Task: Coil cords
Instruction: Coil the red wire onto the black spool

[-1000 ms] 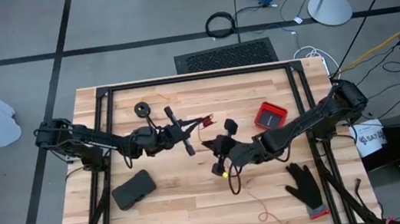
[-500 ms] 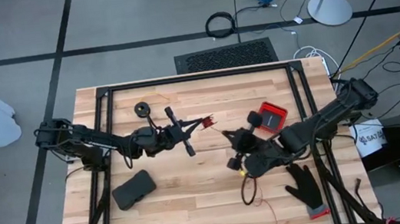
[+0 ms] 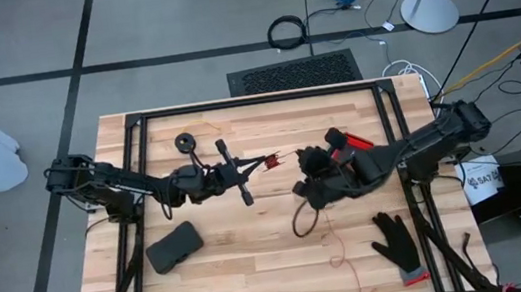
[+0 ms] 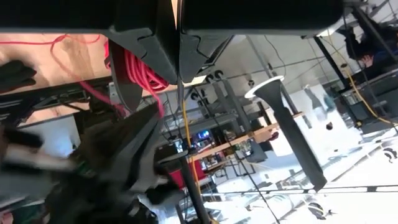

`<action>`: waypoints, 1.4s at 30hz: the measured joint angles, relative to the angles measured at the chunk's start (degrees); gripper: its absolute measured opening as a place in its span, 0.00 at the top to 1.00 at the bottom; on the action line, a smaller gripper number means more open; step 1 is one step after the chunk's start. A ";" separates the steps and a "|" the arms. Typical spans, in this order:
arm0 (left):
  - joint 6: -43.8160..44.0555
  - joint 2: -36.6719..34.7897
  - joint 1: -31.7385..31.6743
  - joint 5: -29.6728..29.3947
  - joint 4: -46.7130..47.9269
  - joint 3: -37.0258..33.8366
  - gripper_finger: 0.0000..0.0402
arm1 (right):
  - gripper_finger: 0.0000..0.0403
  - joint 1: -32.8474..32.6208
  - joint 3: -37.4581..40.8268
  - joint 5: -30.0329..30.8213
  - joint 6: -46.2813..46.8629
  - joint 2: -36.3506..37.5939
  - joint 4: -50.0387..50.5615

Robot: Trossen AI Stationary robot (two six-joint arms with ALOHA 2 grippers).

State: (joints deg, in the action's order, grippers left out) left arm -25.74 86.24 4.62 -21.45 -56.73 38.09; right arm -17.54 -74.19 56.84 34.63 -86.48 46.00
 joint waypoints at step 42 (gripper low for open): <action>3.01 0.04 -0.90 1.59 -1.84 0.00 1.00 | 0.91 -3.24 18.23 -13.50 -8.36 -0.31 -30.62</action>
State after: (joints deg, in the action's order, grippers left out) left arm -22.72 86.28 3.73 -19.85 -58.57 38.09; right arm -20.78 -55.96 43.34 26.28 -86.78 15.38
